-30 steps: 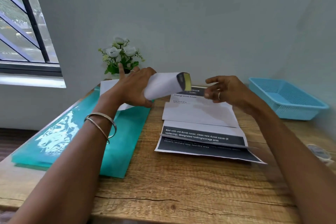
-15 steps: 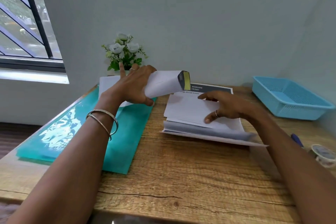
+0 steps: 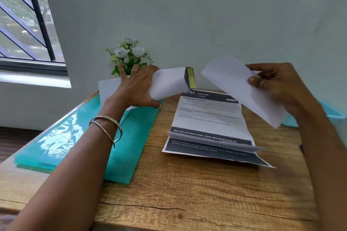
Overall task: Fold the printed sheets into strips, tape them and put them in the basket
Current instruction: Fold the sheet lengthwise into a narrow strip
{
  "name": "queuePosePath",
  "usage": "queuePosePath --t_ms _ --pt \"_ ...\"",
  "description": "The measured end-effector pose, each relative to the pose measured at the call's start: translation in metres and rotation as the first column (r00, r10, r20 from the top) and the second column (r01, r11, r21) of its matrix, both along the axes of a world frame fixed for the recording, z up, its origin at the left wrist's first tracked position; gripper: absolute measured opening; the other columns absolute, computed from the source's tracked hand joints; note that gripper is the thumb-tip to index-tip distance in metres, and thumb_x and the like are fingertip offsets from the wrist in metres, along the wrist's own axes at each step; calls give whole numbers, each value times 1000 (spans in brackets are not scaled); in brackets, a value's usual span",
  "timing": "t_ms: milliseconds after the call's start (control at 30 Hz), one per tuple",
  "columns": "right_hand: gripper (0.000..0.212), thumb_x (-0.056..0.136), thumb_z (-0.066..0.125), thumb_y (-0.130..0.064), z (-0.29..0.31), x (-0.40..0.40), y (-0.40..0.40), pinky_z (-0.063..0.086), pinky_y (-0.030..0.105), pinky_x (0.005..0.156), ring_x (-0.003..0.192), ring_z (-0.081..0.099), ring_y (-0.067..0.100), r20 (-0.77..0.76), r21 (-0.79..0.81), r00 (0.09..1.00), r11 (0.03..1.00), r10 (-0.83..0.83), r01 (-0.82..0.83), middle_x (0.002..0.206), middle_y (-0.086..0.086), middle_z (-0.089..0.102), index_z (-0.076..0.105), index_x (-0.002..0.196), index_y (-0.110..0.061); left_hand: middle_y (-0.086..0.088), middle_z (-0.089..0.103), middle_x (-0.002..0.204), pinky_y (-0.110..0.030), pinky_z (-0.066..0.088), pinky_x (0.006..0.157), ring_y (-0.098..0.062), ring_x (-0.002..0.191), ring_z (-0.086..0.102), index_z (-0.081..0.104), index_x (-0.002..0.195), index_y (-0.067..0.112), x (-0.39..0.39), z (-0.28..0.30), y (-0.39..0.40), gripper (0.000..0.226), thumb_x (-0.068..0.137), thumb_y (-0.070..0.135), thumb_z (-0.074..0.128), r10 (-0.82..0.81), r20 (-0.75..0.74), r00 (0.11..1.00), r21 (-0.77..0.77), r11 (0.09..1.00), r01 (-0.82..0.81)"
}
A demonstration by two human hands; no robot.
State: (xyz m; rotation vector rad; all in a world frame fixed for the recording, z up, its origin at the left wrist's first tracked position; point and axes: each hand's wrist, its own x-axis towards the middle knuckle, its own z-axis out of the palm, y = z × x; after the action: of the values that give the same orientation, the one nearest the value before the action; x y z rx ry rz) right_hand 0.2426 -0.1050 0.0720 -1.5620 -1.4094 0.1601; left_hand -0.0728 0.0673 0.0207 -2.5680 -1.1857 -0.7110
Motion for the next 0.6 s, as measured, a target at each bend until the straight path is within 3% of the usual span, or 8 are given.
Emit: queuePosePath --t_ms 133,233,433,600 --pt "37 85 69 -7 -9 -19 8 50 30 80 77 62 14 -54 -38 994 995 94 -96 93 1 73 68 116 -25 -8 46 129 -71 -8 106 -33 129 33 27 137 19 5 1 -2 106 51 69 64 6 -16 1000 60 998 -5" --pt "37 85 68 -6 -7 -21 7 53 20 76 74 65 6 -80 -81 992 991 101 -107 91 -12 72 67 118 -23 -7 47 129 -73 -7 105 -33 129 34 28 137 19 8 1 -3 105 52 70 62 22 -46 999 104 994 -17" --pt "32 83 70 -7 -9 -18 1 56 35 86 86 70 19 -122 -226 977 954 173 -197 99 1 75 72 110 -24 -10 51 121 -77 -2 102 -36 122 41 33 134 18 12 1 -6 102 52 71 59 52 -111 992 260 965 -21" --pt "26 84 71 -14 -13 -19 4 54 34 87 86 69 16 8 -236 992 965 122 -117 92 -4 75 73 105 -29 -10 49 116 -79 0 100 -34 119 41 34 136 18 20 -1 -11 102 52 69 62 33 -180 983 298 954 23"
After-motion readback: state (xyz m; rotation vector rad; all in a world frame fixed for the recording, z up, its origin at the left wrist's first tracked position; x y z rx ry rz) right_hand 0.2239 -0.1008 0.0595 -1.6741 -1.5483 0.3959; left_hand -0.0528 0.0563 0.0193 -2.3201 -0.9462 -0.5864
